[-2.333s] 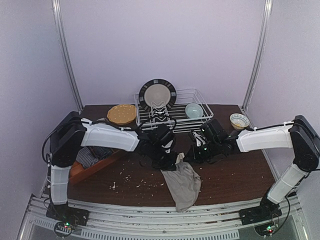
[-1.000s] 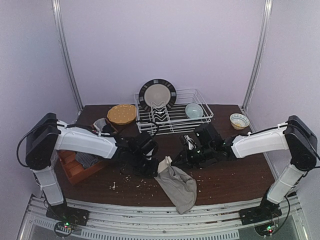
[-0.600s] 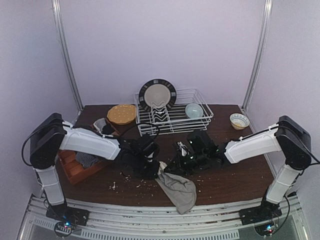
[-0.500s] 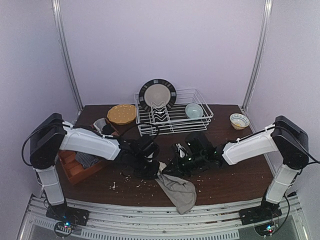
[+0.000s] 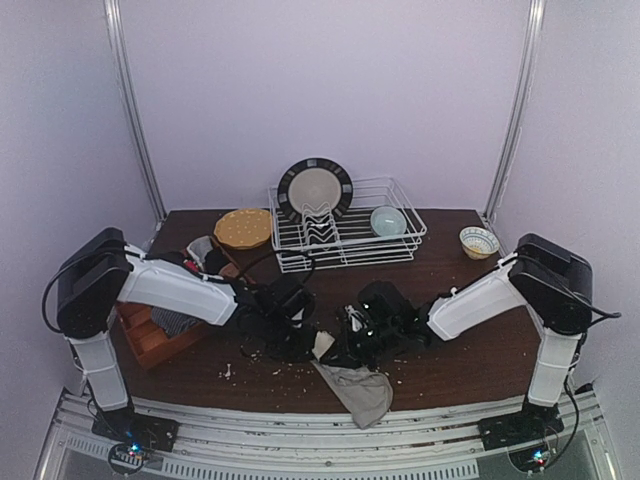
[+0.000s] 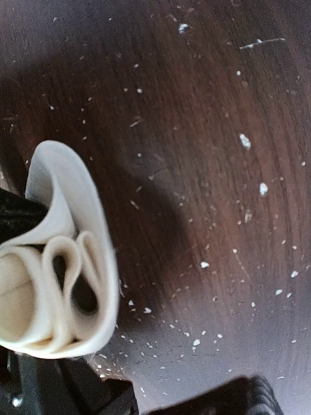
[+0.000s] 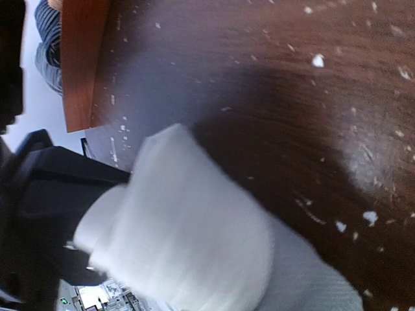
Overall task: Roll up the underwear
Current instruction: Fold the underwear at the center of the board.
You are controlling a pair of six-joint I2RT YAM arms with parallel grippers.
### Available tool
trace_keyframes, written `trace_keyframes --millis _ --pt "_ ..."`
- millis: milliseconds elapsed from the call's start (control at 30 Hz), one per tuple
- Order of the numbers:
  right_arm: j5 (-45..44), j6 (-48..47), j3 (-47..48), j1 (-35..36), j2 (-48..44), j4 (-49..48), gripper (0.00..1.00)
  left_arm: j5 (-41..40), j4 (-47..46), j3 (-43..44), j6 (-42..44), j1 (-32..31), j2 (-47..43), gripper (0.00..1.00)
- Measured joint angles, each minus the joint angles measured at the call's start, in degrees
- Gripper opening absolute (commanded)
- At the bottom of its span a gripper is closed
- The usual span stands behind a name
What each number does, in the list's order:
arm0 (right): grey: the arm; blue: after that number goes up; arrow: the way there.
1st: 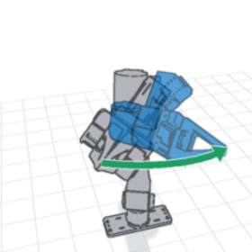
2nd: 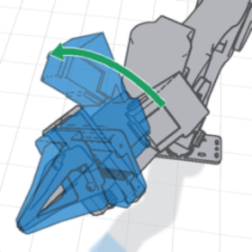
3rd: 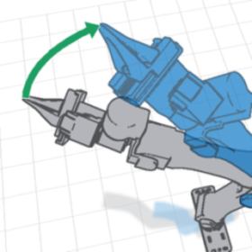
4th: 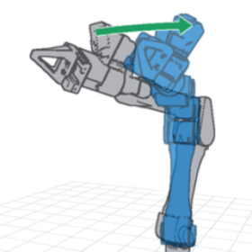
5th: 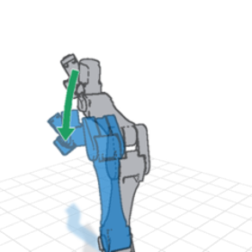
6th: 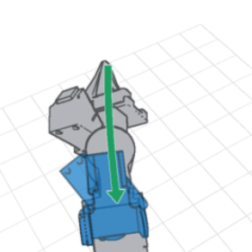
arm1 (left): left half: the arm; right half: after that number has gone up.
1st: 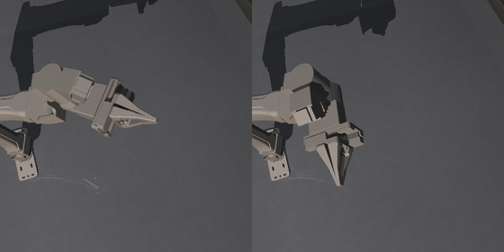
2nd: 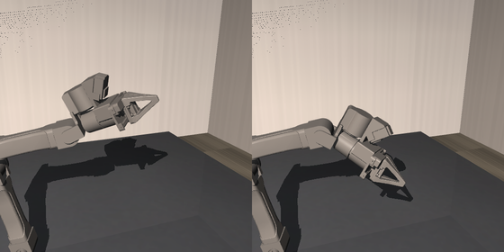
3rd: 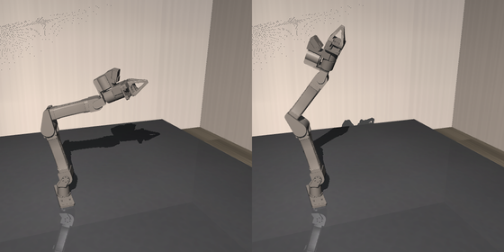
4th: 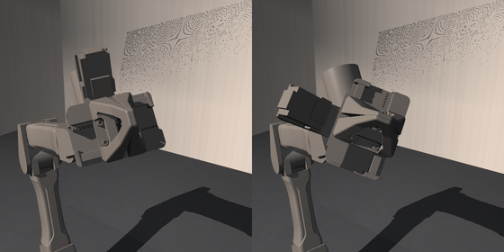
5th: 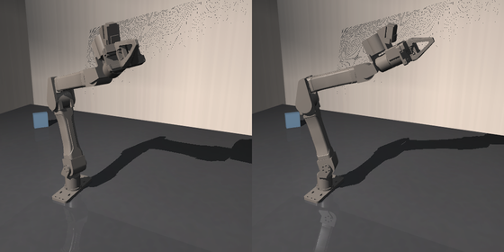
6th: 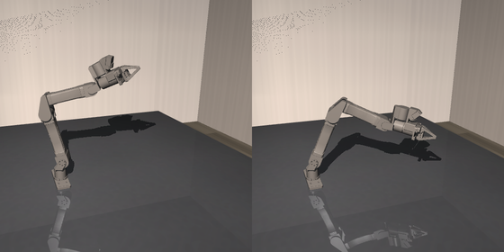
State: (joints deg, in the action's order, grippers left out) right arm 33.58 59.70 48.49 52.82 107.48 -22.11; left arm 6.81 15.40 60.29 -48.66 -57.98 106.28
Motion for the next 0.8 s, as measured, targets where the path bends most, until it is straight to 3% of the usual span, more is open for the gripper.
trace_keyframes --millis 333,533,667,800 --pt "-0.07 -3.39 2.27 0.07 1.95 3.26 0.00 -1.51 1.90 -5.88 0.02 0.00 -5.66 0.00" --pt "-1.03 -5.88 4.00 0.33 1.95 6.88 0.00 -2.99 7.30 -10.54 0.22 -0.59 -15.56 0.00" --pt "-2.14 -7.45 5.25 0.81 1.99 9.31 0.00 -3.23 7.56 -8.09 1.36 -0.63 -18.82 0.00" --pt "-2.67 -8.50 6.05 0.98 2.36 10.47 0.00 -2.69 6.29 -0.44 2.71 -0.63 -15.37 0.00"
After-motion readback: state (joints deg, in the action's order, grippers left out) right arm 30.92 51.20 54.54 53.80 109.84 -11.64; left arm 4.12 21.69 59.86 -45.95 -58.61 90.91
